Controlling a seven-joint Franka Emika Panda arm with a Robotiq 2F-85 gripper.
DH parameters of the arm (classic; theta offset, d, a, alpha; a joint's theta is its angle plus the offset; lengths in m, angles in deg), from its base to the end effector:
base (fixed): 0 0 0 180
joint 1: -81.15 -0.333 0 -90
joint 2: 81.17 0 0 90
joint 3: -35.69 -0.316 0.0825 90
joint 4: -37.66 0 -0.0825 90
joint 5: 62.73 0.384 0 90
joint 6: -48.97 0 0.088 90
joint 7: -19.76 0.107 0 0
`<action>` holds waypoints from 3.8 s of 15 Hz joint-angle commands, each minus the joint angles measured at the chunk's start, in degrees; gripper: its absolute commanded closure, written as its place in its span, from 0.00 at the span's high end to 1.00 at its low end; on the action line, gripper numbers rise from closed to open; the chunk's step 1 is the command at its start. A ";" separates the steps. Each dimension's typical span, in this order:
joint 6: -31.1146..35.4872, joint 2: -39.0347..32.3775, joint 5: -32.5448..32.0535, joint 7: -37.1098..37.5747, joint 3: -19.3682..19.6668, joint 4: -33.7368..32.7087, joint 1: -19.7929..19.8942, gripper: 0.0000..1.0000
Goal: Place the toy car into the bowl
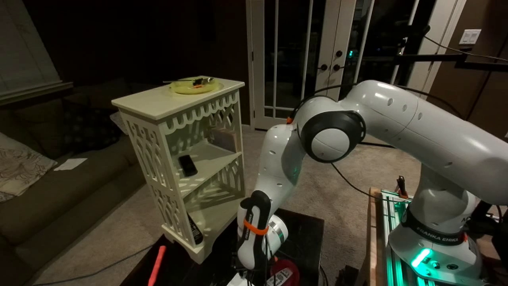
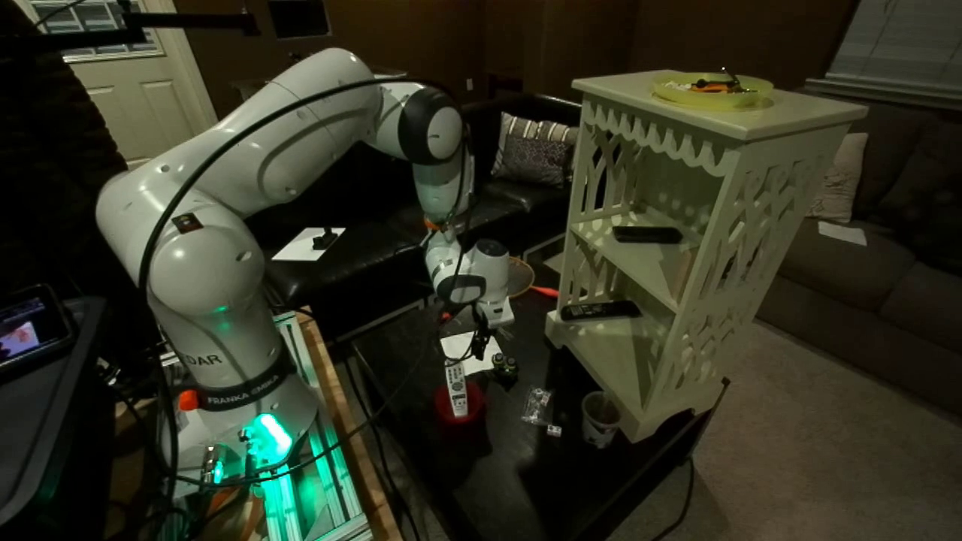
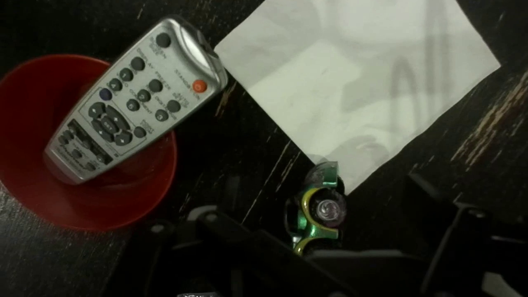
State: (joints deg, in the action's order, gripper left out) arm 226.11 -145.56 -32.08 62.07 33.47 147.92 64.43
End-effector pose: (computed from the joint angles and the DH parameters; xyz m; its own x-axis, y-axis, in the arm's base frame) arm 0.5036 0.1316 -0.0847 0.5705 -0.8202 -0.0428 -0.8208 -0.5674 -0.0661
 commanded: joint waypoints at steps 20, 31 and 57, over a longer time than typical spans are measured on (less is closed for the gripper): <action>0.93 -15.87 -0.84 8.29 7.72 -16.58 -5.48 0.52; -3.17 -4.41 -1.49 5.38 2.20 -7.01 0.44 0.29; -28.53 11.28 -2.42 14.81 2.91 11.91 9.54 0.29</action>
State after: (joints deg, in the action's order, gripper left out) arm 196.88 -131.74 -35.87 74.56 37.28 162.21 72.29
